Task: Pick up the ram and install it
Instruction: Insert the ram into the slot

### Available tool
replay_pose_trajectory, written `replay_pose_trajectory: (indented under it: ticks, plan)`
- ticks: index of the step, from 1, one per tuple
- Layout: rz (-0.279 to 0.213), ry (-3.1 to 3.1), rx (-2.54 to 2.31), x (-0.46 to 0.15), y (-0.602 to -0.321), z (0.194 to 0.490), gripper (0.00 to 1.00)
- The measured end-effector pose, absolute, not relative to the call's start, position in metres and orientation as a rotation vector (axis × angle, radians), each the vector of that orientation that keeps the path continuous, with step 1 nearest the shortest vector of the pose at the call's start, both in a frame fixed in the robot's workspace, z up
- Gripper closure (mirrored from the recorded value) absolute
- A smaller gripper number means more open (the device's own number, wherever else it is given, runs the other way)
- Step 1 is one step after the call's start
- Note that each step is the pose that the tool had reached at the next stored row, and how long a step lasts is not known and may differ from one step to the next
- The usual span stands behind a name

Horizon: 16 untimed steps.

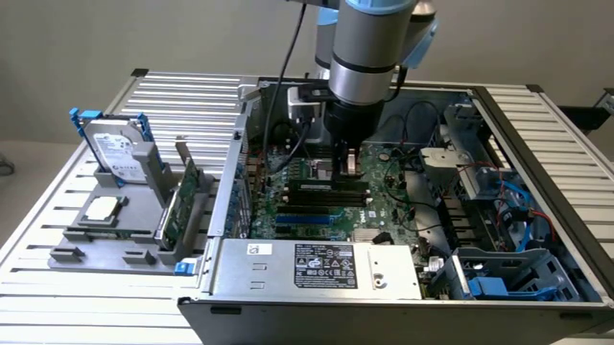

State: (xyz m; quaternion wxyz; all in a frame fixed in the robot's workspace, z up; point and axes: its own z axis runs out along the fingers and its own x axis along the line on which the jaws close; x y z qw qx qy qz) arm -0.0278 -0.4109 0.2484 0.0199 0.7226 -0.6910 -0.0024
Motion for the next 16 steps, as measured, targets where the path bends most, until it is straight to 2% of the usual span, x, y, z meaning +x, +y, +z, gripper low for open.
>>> replay_pose_trajectory:
  ticks: [9, 16]
  plan:
    - [-0.007, -2.144, 2.242, -0.025, -0.41, 0.233, 0.87]
    - [-0.008, -2.141, 2.245, -0.025, -0.41, 0.233, 0.87]
